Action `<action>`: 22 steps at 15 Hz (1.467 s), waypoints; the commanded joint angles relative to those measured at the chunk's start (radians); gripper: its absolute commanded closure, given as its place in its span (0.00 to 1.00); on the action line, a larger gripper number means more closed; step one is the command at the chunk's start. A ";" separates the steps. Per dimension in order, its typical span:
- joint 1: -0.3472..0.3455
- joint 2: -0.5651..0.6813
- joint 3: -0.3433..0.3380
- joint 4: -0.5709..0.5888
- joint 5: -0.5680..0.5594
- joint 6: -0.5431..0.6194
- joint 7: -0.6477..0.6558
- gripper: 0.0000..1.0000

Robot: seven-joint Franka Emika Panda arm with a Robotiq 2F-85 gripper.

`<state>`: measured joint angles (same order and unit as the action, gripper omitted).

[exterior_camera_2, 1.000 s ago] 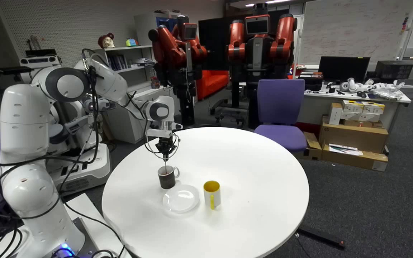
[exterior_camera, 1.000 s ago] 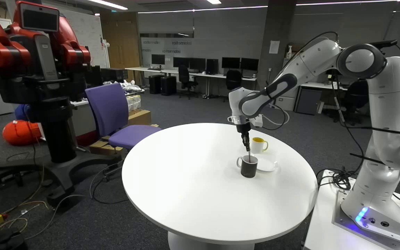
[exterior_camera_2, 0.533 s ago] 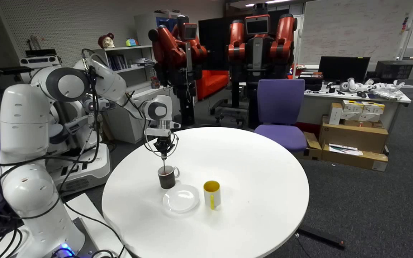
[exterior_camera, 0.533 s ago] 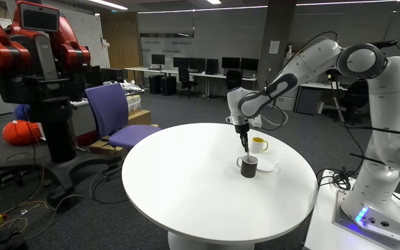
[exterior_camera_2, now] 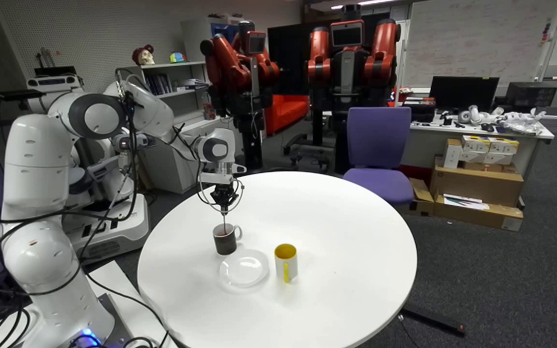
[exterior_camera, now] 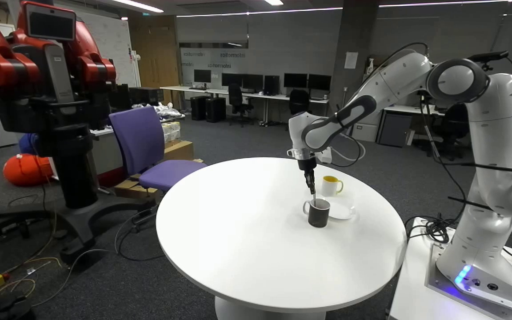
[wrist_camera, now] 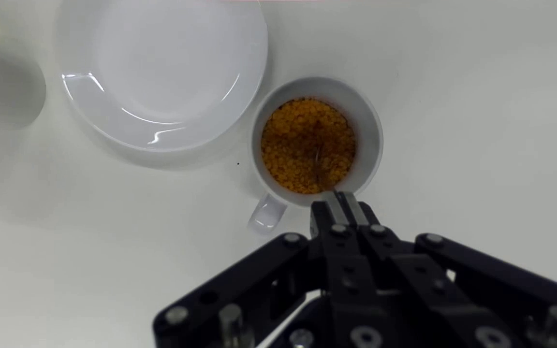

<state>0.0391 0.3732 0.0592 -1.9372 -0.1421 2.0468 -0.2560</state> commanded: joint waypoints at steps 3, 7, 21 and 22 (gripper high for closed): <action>-0.006 0.017 -0.013 0.024 -0.019 -0.023 -0.003 1.00; -0.003 0.000 -0.007 0.001 -0.015 -0.027 -0.011 1.00; 0.001 0.030 0.015 0.033 -0.007 -0.008 -0.029 1.00; 0.002 0.030 0.013 0.034 -0.011 -0.005 -0.028 1.00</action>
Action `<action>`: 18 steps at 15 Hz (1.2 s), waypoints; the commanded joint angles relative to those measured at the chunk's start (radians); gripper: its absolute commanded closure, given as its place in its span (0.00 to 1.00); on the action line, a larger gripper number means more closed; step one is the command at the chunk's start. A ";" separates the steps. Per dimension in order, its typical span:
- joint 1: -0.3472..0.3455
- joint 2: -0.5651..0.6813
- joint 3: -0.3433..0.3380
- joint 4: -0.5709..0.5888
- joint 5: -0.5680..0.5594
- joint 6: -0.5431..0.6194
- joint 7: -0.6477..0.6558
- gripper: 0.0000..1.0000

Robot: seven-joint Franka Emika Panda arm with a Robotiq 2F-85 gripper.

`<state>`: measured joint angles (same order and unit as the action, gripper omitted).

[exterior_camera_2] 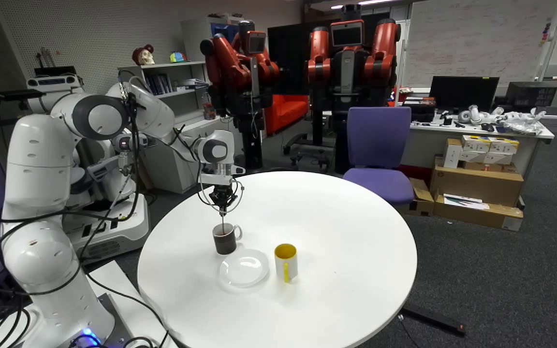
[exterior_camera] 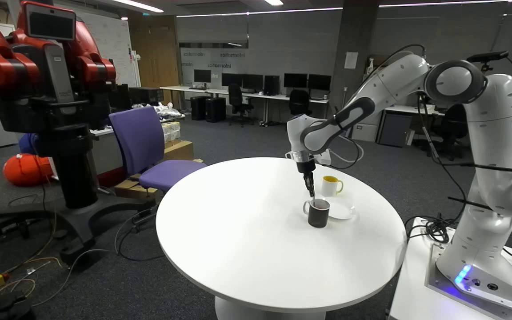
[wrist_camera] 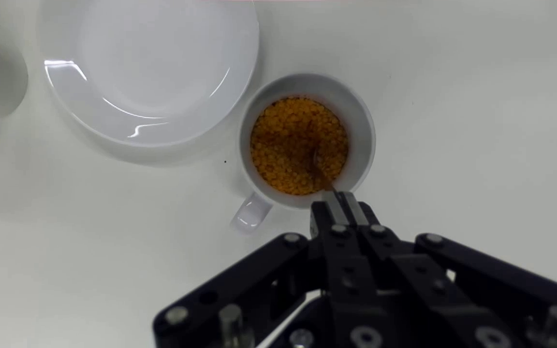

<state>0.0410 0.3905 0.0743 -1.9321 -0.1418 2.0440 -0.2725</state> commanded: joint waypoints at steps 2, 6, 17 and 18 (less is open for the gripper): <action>0.001 0.010 -0.006 0.026 -0.022 0.004 -0.007 1.00; 0.003 -0.004 -0.011 -0.002 -0.050 0.021 -0.001 1.00; 0.003 -0.056 -0.012 -0.070 -0.074 0.036 0.014 1.00; 0.003 -0.062 -0.013 -0.077 -0.075 0.038 0.016 1.00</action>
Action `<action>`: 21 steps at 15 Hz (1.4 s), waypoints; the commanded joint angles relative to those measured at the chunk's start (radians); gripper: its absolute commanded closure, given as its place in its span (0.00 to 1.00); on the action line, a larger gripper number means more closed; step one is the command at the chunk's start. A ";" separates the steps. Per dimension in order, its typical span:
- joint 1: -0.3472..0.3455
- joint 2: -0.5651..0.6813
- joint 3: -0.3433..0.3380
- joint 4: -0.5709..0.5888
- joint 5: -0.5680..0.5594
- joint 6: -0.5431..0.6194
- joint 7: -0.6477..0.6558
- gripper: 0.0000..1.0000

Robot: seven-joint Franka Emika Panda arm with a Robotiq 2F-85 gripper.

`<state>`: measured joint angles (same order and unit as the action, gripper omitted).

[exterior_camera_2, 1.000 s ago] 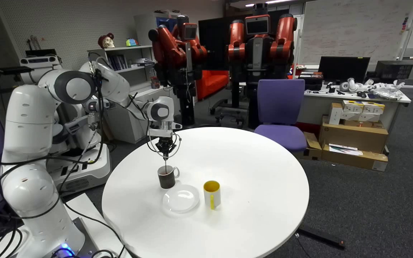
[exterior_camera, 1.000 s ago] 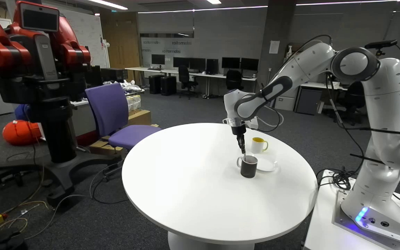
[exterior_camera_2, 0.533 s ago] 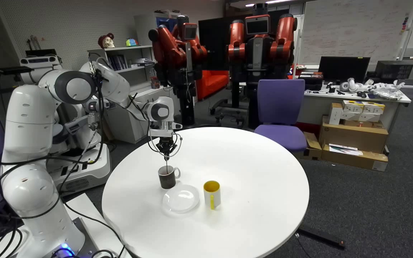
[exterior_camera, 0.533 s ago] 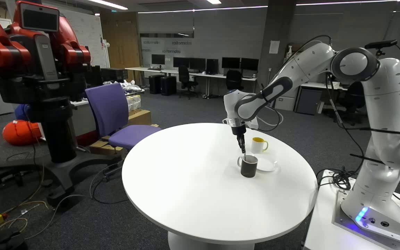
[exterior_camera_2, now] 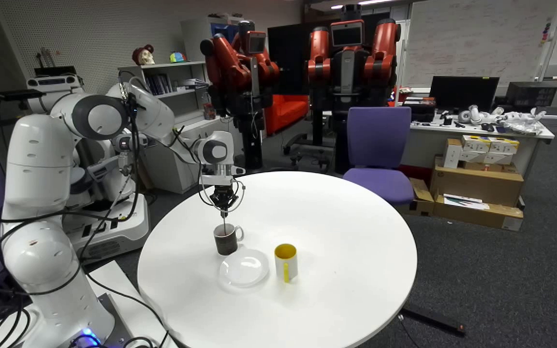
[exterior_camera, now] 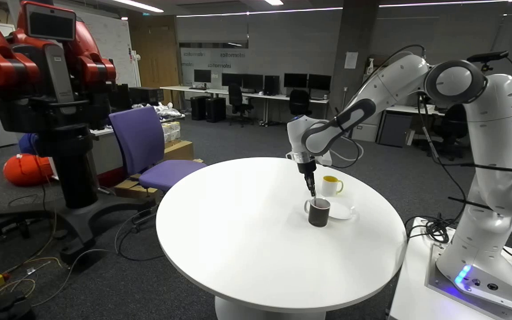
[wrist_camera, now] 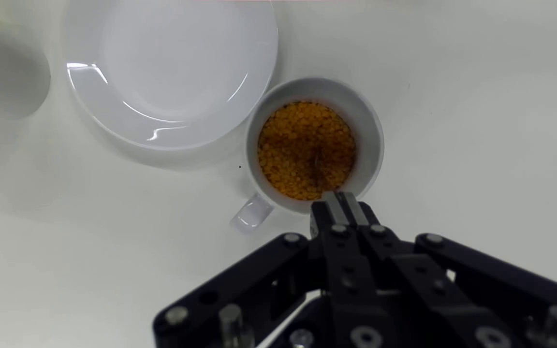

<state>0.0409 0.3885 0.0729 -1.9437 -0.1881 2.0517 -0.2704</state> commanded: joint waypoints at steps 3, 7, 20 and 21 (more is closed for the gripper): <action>-0.001 -0.075 -0.018 -0.083 -0.033 0.047 0.021 1.00; -0.006 -0.084 -0.030 -0.103 -0.034 0.073 0.025 1.00; -0.007 -0.042 -0.028 -0.060 -0.006 0.046 0.009 0.99; -0.007 -0.042 -0.028 -0.060 -0.006 0.047 0.009 0.99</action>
